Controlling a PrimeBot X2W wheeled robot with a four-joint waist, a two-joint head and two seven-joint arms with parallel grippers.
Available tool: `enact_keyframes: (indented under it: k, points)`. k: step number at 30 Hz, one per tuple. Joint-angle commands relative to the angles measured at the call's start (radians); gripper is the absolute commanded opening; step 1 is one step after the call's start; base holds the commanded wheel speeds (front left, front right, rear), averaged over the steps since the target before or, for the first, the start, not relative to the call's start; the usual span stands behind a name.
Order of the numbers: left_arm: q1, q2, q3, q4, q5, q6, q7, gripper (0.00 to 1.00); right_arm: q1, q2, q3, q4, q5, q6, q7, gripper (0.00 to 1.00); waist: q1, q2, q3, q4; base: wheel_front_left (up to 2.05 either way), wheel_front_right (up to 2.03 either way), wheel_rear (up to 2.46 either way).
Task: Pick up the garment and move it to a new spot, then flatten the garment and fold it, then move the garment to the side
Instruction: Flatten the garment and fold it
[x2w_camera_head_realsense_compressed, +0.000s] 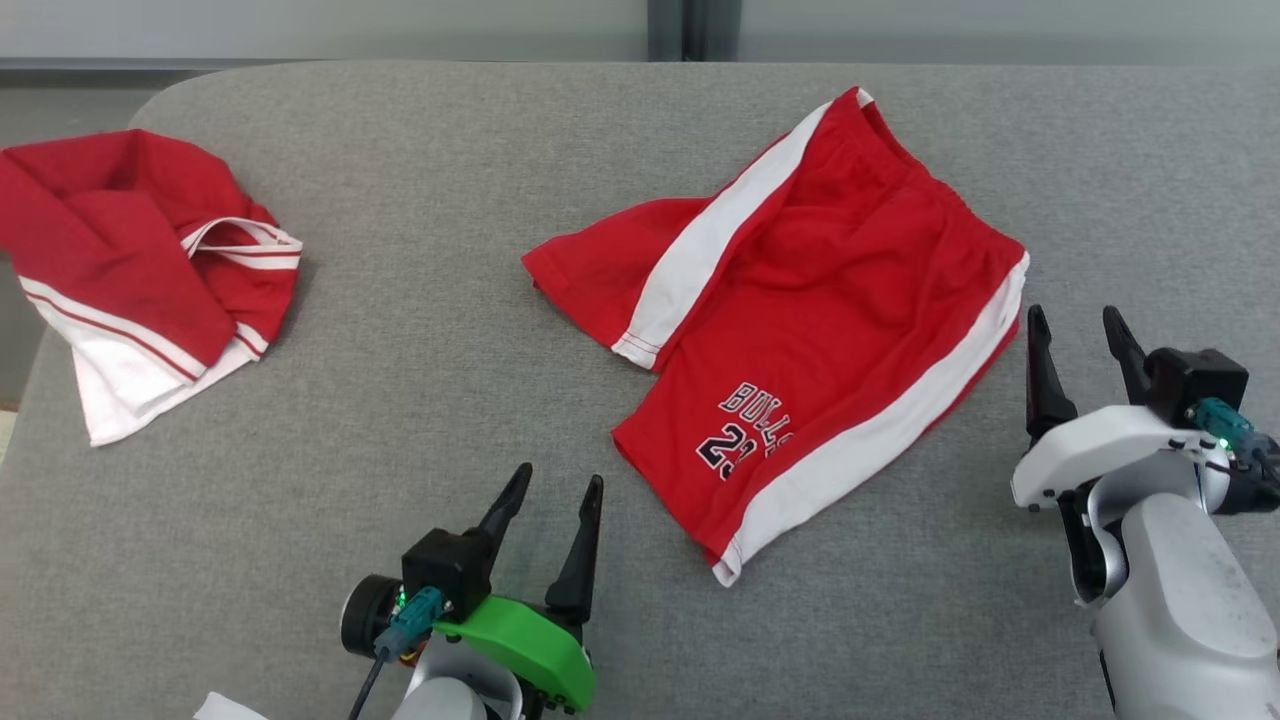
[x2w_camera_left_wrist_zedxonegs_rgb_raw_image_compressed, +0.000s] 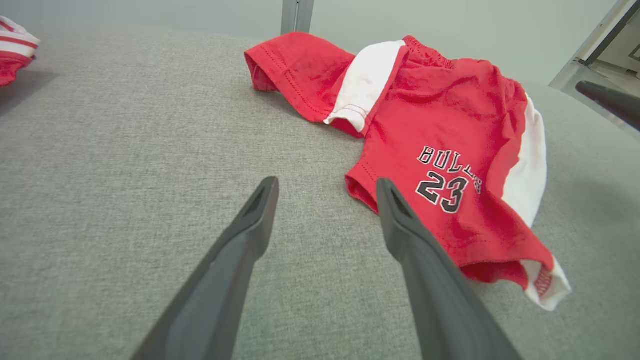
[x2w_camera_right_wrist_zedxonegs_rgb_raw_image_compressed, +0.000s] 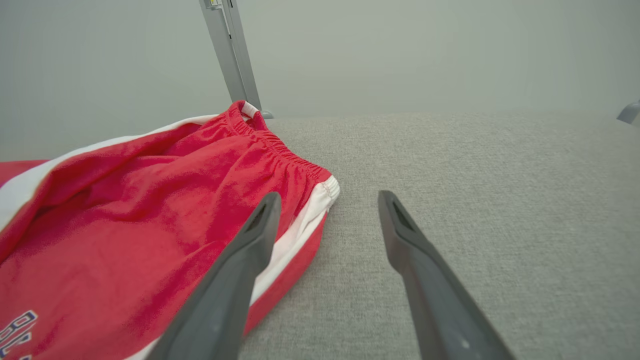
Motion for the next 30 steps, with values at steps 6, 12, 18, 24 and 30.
enact_keyframes:
  k: [6, 12, 18, 24, 30]
  points:
    - [0.0, 0.004, -0.104, 0.019, -0.096, -0.071, -0.001, 1.0, 0.081, 0.017, -0.021, -0.035, 0.011, -0.001, -0.003, 1.0, -0.0001, -0.0001, -0.036, -0.076, 0.0, 0.0, 0.0]
    - [-0.035, 0.004, -0.245, 0.039, -0.191, -0.091, -0.001, 1.0, 0.091, 0.03, -0.026, -0.046, 0.001, -0.001, -0.003, 1.0, -0.0001, -0.0001, -0.041, -0.098, 0.0, 0.0, 0.0]
    - [-0.065, 0.005, -0.288, 0.102, -0.206, -0.091, -0.001, 1.0, 0.076, 0.035, -0.015, -0.048, -0.012, -0.001, -0.003, 1.0, -0.0001, -0.0001, -0.038, -0.113, 0.0, 0.0, 0.0]
    - [-0.079, 0.004, -0.239, 0.18, -0.15, -0.091, -0.001, 0.0, 0.06, 0.041, -0.008, -0.052, -0.006, -0.001, -0.003, 1.0, -0.0001, -0.0001, -0.032, -0.134, 0.0, 0.0, 0.0]
    - [-0.08, 0.005, -0.212, 0.202, -0.151, -0.091, -0.001, 0.0, 0.07, 0.039, -0.023, -0.055, -0.003, -0.001, -0.003, 1.0, -0.0001, -0.0001, -0.033, -0.136, 0.0, 0.0, 0.0]
